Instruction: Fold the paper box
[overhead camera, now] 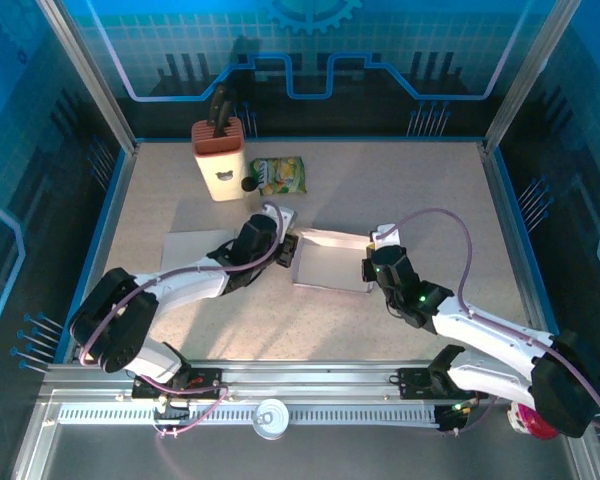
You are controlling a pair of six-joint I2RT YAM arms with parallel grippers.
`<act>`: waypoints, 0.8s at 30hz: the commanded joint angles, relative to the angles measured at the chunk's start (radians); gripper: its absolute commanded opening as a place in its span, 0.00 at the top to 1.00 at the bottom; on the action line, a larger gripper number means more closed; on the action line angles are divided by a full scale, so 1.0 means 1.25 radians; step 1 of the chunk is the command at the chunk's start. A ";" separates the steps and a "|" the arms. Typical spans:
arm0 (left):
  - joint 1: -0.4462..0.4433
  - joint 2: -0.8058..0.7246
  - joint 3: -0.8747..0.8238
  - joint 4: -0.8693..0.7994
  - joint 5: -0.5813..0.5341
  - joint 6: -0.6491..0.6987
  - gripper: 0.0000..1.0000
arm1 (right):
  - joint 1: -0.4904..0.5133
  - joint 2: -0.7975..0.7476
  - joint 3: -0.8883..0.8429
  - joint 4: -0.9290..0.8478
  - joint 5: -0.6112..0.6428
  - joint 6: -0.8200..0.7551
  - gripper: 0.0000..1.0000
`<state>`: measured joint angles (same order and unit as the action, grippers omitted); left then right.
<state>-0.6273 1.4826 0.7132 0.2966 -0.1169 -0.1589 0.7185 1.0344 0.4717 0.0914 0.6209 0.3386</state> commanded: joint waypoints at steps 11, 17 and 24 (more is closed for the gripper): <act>-0.036 -0.002 -0.013 0.050 0.038 -0.233 1.00 | 0.019 -0.011 -0.016 0.009 0.018 0.030 1.00; -0.033 -0.007 0.046 -0.033 0.035 -0.258 1.00 | 0.009 0.013 0.037 -0.024 0.015 0.036 1.00; -0.031 0.019 0.048 -0.032 0.037 -0.260 1.00 | 0.002 0.019 0.044 -0.034 0.000 0.054 1.00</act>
<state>-0.6544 1.4837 0.7624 0.2398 -0.1280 -0.4534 0.7189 1.0481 0.5056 0.0425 0.6548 0.3862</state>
